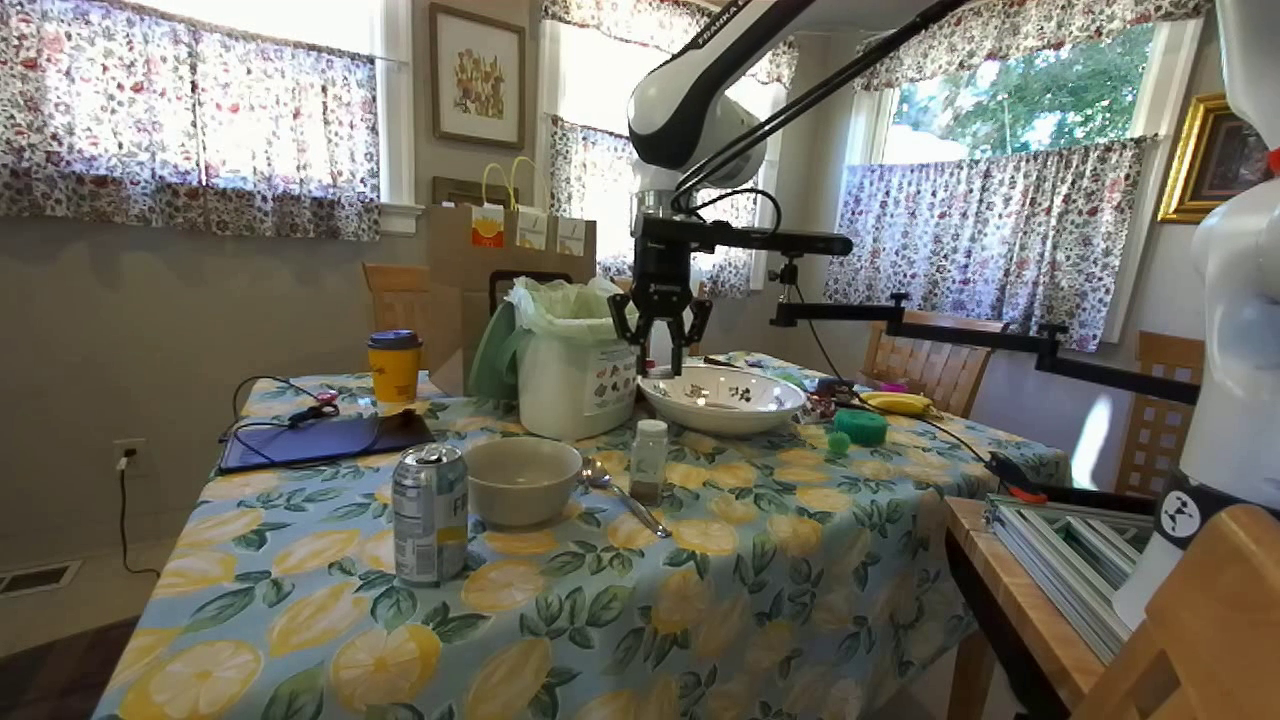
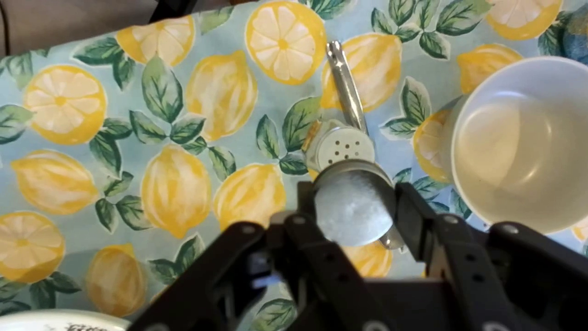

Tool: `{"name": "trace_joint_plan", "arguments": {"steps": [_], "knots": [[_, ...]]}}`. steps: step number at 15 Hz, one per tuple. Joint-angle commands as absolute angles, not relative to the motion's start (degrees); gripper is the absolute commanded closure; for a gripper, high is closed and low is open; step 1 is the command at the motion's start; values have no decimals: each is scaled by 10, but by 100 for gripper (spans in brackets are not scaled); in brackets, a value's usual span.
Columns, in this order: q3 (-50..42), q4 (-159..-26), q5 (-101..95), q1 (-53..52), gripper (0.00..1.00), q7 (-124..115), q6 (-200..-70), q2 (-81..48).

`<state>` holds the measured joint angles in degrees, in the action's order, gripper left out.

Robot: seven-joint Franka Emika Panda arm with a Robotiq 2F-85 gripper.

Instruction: Put the lid on the bottle

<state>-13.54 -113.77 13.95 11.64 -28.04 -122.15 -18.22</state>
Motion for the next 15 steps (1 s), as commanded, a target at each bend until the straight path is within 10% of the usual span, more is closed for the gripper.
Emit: {"name": "trace_joint_plan", "arguments": {"steps": [1, 15], "knots": [[-132, -1171, 139, 116, 78, -251, -1245, -171], [-126, -1210, 139, 105, 78, -247, -1323, -170]]}}
